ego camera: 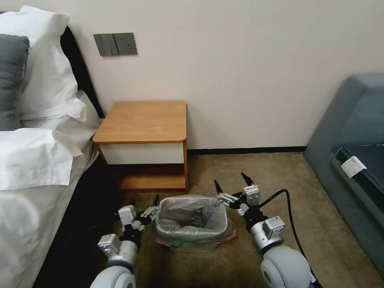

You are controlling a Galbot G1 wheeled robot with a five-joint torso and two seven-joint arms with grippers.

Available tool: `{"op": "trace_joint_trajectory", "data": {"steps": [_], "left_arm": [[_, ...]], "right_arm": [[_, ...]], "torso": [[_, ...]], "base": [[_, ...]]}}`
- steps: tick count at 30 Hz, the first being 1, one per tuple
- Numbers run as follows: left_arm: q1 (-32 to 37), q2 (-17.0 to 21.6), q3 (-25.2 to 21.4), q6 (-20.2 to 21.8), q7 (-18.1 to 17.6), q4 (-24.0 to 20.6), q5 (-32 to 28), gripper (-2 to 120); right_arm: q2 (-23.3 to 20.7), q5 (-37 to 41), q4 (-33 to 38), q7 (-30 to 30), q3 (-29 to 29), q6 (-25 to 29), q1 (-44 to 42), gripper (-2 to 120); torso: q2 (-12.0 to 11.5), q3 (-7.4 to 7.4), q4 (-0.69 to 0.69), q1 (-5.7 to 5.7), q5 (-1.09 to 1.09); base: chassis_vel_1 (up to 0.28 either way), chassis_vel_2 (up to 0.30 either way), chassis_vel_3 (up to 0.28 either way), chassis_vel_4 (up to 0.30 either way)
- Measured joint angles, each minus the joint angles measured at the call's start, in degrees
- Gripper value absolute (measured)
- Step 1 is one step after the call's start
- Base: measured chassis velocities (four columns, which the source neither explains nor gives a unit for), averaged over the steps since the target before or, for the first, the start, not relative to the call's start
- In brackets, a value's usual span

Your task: Pick up the garbage bag from the table and place it over the trash can.

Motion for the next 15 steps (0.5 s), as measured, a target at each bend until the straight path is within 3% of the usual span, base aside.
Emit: {"op": "trace_joint_trajectory", "data": {"steps": [6,15], "left_arm": [[-0.83,1.33,-0.84,-4.63,2.80,3.66,1.40,100],[-0.53,1.60,-0.74,-5.10,3.19,5.07,2.42,100]], "right_arm": [[1.84,-0.05,-4.03,-0.16,0.67,3.33,-0.44,100],[2.51,-1.27,-5.72,-1.12,1.25,4.81,-0.73,100]], "torso": [[0.00,0.00,0.00,0.00,0.00],[0.00,0.00,0.00,0.00,0.00]], "base": [[0.000,0.000,0.000,0.000],[0.000,0.000,0.000,0.000]]}}
